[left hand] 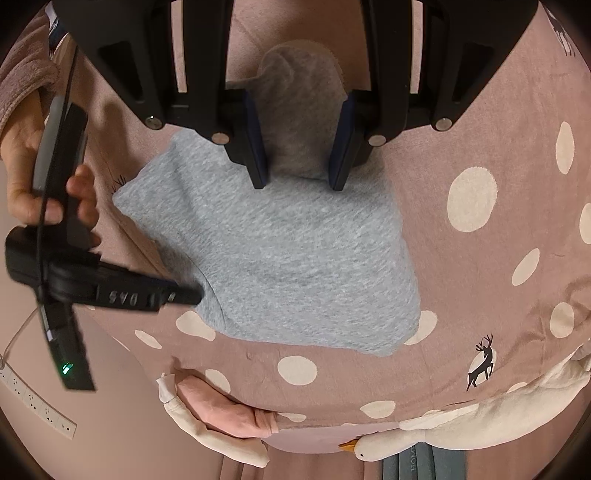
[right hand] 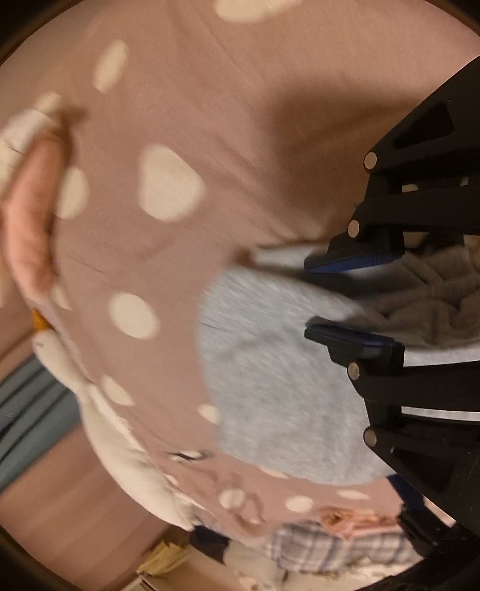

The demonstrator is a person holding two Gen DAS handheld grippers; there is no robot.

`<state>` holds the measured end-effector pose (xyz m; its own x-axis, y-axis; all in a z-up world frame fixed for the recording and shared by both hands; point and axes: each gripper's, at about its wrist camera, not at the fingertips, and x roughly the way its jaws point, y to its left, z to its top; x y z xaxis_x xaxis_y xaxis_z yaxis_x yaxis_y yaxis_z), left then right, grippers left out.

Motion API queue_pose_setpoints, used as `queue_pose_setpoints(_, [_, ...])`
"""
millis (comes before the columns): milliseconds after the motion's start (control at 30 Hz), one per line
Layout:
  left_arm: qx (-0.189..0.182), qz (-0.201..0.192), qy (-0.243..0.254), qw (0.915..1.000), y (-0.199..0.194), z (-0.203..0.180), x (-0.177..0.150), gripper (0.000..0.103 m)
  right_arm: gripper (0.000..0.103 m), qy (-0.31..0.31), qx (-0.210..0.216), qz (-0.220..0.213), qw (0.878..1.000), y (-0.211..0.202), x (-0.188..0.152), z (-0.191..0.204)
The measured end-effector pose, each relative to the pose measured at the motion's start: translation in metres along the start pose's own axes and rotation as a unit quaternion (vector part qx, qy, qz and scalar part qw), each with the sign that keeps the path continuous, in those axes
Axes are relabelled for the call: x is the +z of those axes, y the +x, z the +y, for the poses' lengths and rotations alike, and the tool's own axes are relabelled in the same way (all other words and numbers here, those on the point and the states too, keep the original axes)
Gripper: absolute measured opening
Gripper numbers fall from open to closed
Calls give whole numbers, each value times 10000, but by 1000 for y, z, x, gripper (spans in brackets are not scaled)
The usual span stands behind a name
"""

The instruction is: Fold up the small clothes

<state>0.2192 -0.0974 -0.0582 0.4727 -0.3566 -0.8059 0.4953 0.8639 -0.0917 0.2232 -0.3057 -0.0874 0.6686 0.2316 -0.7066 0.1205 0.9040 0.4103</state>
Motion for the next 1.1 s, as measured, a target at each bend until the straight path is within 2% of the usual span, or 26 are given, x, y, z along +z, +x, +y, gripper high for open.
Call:
queue_pose_setpoints(67, [1,-4,21,10000,0,0,0,34,28,-155,-84,-211,9996,-7,5,5])
queue_pose_setpoints(133, [1,-8,25,10000,0,0,0,34,28,-341,20,-368,9987,-11,9,13])
queue_pose_setpoints(267, [10,1,65,10000,1,0,0,34,28,-841,139,-408,9955,-3,15,38])
queue_pose_setpoints(367, [26,11,86,10000,1,0,0,34,28,-1064,-64,-58,9943,20,15,49])
queue_pose_setpoints(433, [24,16,95,10000,1,-1,0,34,28,-1043,-351,416,9931,42,13,46])
queue_pose_setpoints(500, [66,11,126,9999,1,-3,0,34,28,-933,-437,584,9930,51,12,41])
queue_pose_setpoints(600, [110,20,142,9998,1,-4,0,34,28,-843,-515,580,9934,45,15,36])
queue_pose_setpoints(733, [72,24,74,9999,1,0,-1,34,28,-1139,-619,347,9910,25,10,41])
queue_pose_setpoints(933, [126,27,89,9999,1,-3,-1,35,28,-1800,-248,104,9833,-8,-15,62])
queue_pose_setpoints(1033, [127,28,71,9999,1,-2,0,35,28,-2015,-116,163,9793,-14,-28,67])
queue_pose_setpoints(1100, [129,29,61,9999,1,-3,-1,35,28,-2128,-173,242,9766,-16,-38,66])
